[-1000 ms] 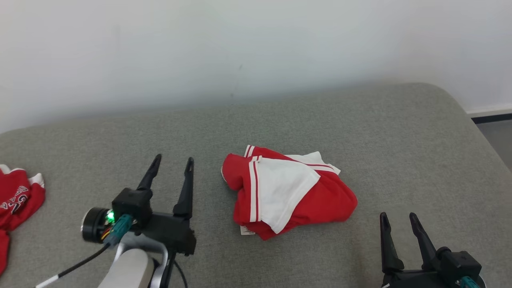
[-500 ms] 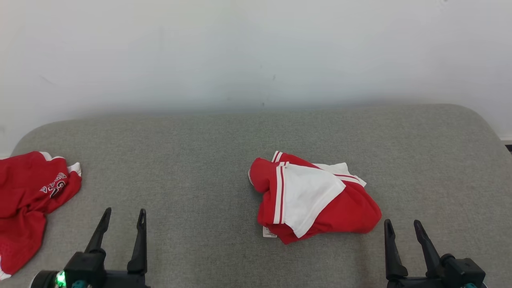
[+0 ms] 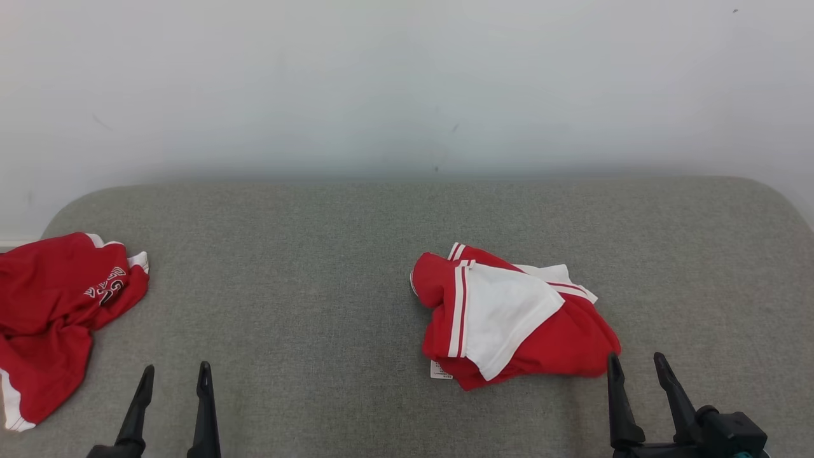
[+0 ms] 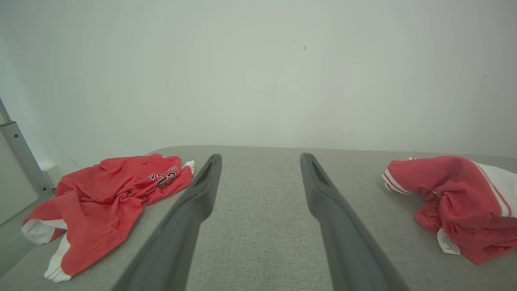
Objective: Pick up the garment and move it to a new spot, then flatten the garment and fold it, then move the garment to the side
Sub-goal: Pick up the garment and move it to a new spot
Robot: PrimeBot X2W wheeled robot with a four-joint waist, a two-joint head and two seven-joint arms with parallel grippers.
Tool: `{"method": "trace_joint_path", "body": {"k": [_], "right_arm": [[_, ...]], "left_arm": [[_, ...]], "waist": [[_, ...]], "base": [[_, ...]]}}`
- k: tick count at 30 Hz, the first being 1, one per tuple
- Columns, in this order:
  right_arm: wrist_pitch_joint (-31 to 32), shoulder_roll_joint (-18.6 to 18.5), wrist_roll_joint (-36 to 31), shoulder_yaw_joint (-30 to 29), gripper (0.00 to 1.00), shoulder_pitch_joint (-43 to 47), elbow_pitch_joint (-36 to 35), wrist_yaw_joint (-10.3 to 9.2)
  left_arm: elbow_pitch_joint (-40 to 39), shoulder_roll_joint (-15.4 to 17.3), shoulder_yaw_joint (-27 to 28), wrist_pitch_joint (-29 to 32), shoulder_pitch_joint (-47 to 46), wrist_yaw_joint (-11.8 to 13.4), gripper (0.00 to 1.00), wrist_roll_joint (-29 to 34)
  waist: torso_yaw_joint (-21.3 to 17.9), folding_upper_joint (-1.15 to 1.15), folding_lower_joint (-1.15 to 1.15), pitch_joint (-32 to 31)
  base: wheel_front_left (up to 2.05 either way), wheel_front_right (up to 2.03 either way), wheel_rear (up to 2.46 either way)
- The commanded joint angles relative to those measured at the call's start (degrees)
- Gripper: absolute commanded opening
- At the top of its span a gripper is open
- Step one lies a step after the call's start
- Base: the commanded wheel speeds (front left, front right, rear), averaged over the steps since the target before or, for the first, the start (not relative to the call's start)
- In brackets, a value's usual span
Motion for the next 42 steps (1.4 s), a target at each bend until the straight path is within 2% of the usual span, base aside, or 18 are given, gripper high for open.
{"method": "trace_joint_path", "body": {"k": [1,16,30,42], "right_arm": [[-0.03,0.08,-0.34,0.17,1.00,0.36,-0.07,-0.12],[-0.03,0.08,-0.60,1.22,1.00,0.80,0.60,-0.12],[-0.03,0.08,-0.49,1.27,1.00,0.82,0.99,-0.12],[-0.03,0.07,-0.52,1.17,1.00,0.80,1.20,-0.12]], "left_arm": [[-0.27,-0.35,0.22,-0.18,0.77,0.13,1.00,0.71],[-0.64,-4.27,3.78,-0.19,4.23,-2.39,1.00,6.64],[0.77,-6.05,5.73,-0.19,4.42,-4.84,1.00,9.13],[1.50,-6.93,6.92,-0.19,4.14,-5.78,1.00,10.45]], "waist": [[-0.03,0.00,0.00,-0.02],[-1.45,0.00,0.00,-0.36],[-1.56,0.00,0.00,-0.40],[-1.51,0.00,0.00,-0.15]], "base": [[0.00,0.00,0.00],[0.00,0.00,0.00],[0.00,0.00,0.00],[0.00,0.00,0.00]]}}
